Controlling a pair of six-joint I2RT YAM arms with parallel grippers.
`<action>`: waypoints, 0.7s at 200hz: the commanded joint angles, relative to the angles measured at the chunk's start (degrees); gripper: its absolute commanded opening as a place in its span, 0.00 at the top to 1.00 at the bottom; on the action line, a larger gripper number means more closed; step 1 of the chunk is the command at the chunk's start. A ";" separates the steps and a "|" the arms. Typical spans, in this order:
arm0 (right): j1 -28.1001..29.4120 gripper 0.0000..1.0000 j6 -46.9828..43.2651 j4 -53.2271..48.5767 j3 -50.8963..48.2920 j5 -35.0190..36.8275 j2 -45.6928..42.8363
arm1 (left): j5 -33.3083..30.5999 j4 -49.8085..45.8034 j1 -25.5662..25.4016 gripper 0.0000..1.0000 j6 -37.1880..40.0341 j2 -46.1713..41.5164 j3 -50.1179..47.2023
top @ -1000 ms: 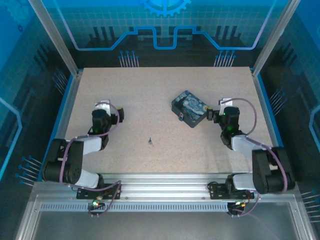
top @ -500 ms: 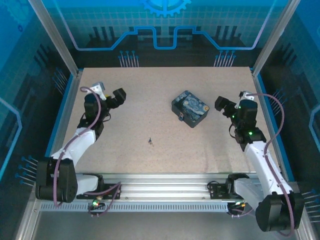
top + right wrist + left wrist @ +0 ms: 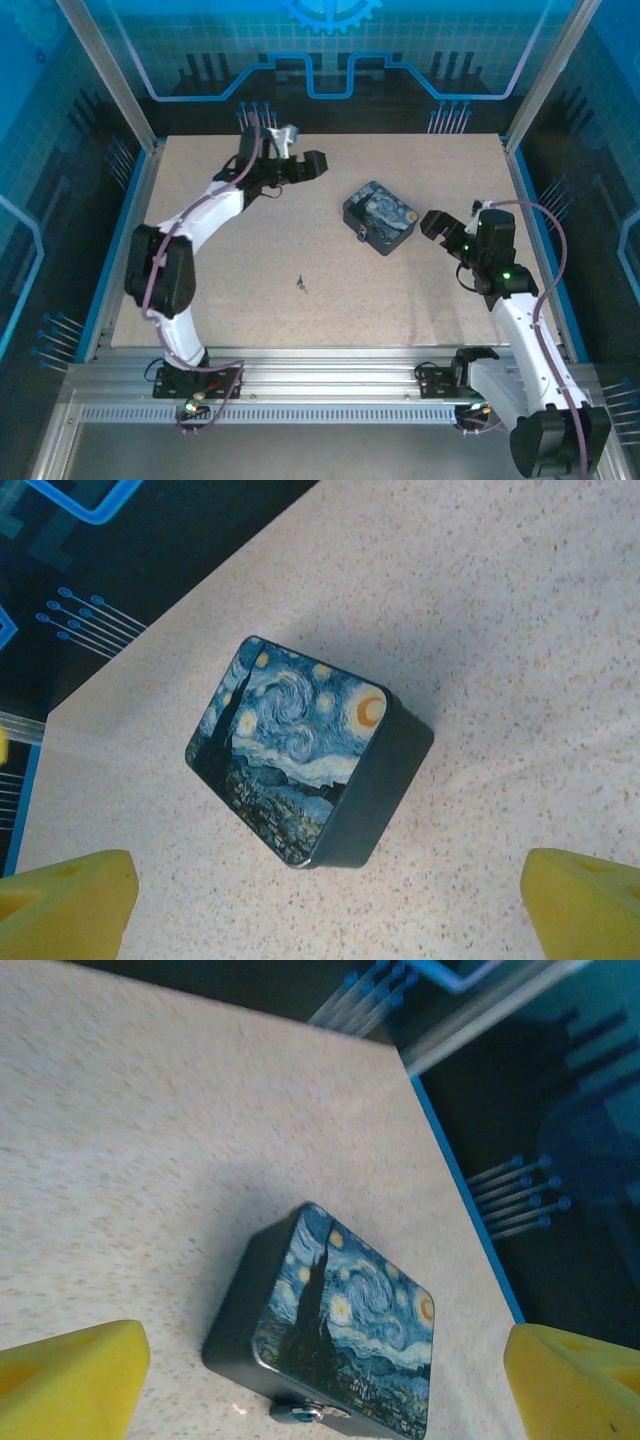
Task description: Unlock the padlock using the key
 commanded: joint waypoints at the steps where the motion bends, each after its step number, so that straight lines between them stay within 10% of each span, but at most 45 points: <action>1: 0.26 0.00 1.73 -3.16 -1.23 -1.91 -0.65 | 2.61 -8.54 -2.64 0.07 2.63 6.31 7.69; 80: 1.80 0.00 2.86 -4.46 -3.64 -1.39 -1.15 | 1.82 -23.17 -8.66 0.10 6.45 26.23 32.26; 140: 1.56 0.00 2.64 -1.48 -4.16 -1.21 6.16 | 3.46 -23.95 -10.86 0.15 7.38 26.25 30.45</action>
